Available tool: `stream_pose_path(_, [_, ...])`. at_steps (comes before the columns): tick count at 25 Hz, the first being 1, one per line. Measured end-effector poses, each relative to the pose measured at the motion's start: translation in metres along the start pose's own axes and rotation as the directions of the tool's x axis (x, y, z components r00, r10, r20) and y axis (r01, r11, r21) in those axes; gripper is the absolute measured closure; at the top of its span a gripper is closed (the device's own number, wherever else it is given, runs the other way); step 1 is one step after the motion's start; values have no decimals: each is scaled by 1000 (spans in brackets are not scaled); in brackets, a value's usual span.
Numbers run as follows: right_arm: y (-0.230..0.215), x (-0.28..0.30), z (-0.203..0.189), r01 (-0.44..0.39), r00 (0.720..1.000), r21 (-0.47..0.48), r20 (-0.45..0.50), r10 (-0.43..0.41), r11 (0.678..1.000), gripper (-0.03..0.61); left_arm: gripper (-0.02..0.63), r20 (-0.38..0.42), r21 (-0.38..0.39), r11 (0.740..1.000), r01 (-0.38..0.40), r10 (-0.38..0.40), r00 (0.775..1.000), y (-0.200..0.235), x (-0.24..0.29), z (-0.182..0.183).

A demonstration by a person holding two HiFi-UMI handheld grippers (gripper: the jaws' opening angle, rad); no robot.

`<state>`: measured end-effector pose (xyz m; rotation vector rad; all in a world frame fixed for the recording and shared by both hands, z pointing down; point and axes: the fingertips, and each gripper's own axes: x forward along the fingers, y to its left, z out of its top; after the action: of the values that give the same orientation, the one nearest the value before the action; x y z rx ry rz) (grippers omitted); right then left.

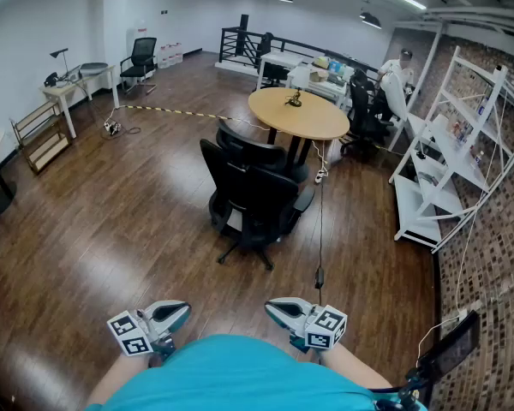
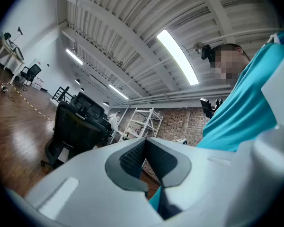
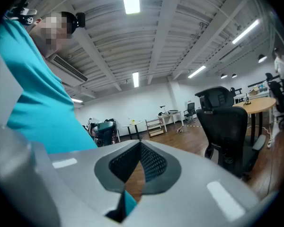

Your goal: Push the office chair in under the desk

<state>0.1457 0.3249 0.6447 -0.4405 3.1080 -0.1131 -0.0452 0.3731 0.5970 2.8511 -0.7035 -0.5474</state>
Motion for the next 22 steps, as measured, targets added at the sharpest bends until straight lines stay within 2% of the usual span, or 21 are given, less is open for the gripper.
stream_pose_path(10, [-20,43,16,34,999,-19,-8,-35,999,578,586,16,2,1000,6,-6,1000,39,-26,28])
stream_pose_path(22, [-59,117,28,95,995,-46,-24,-96,994,578,586,12,8,1000,-6,6,1000,113,-79,60])
